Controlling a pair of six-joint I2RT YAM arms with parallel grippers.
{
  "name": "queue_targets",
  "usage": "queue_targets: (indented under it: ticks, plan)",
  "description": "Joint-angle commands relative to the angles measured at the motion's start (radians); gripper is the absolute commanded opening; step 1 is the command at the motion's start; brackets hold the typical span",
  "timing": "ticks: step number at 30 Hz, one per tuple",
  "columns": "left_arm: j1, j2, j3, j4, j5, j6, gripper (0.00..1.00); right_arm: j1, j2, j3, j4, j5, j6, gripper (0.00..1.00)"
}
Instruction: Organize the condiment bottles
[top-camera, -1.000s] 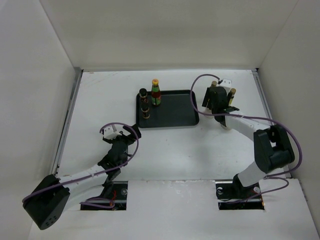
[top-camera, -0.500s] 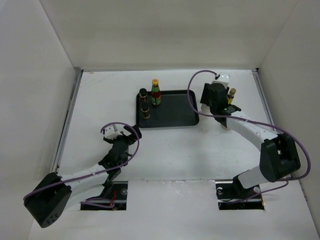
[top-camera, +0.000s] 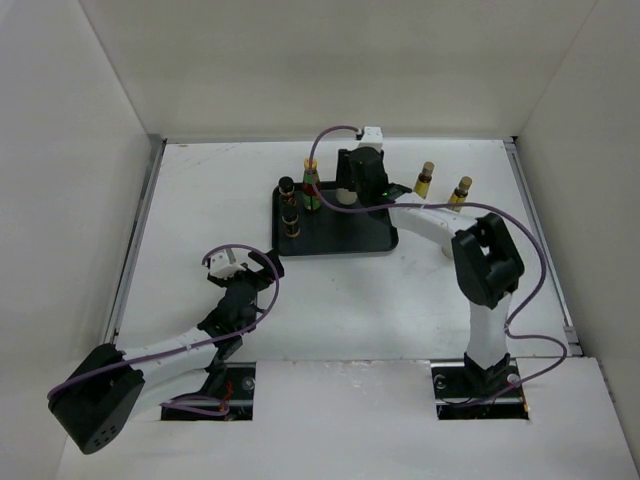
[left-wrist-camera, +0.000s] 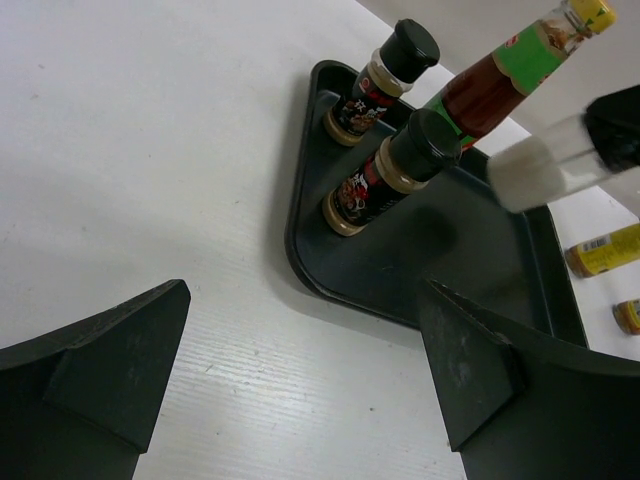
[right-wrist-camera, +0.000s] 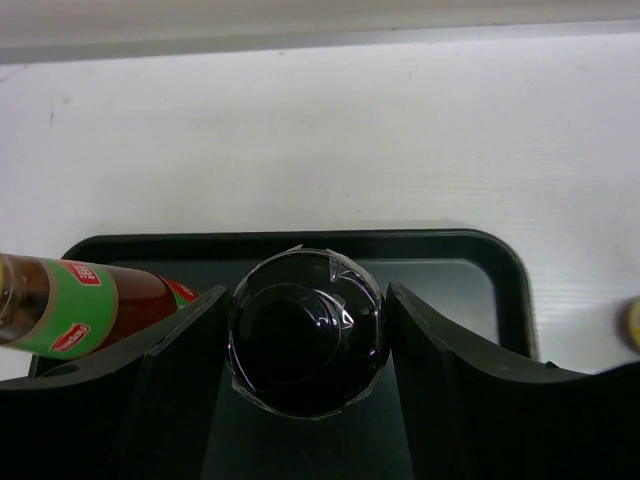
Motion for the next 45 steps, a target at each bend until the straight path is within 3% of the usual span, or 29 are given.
queue_targets:
  ticks: [1,9,13,20,25,30,38,45]
  plan:
    - [-0.007,-0.004,0.02,0.055,0.007,-0.009,1.0,0.018,0.031,0.135,0.063,-0.017,0.007,0.55]
    - [-0.006,0.005,0.02,0.055,0.007,-0.007,1.0,0.041,0.136,0.184,0.046,-0.028,0.022,0.6]
    - [-0.007,-0.004,0.02,0.055,0.007,-0.007,1.0,0.05,0.151,0.177,0.039,-0.019,0.03,0.72]
    - [-0.004,-0.01,0.019,0.055,0.007,-0.006,1.0,0.05,0.061,0.111,0.048,0.004,0.058,0.83]
    - [-0.006,-0.013,0.019,0.053,0.014,-0.006,1.0,0.05,-0.132,-0.004,0.037,0.05,0.059,0.92]
    - [-0.01,-0.004,0.02,0.055,0.022,-0.006,1.0,0.021,-0.393,-0.255,0.048,0.128,0.078,0.97]
    - [-0.033,0.013,0.031,0.055,0.03,-0.007,1.0,-0.138,-0.882,-0.719,-0.082,0.475,0.099,1.0]
    - [-0.06,0.057,0.045,0.073,0.03,-0.007,1.0,-0.276,-0.895,-0.807,-0.225,0.31,0.206,1.0]
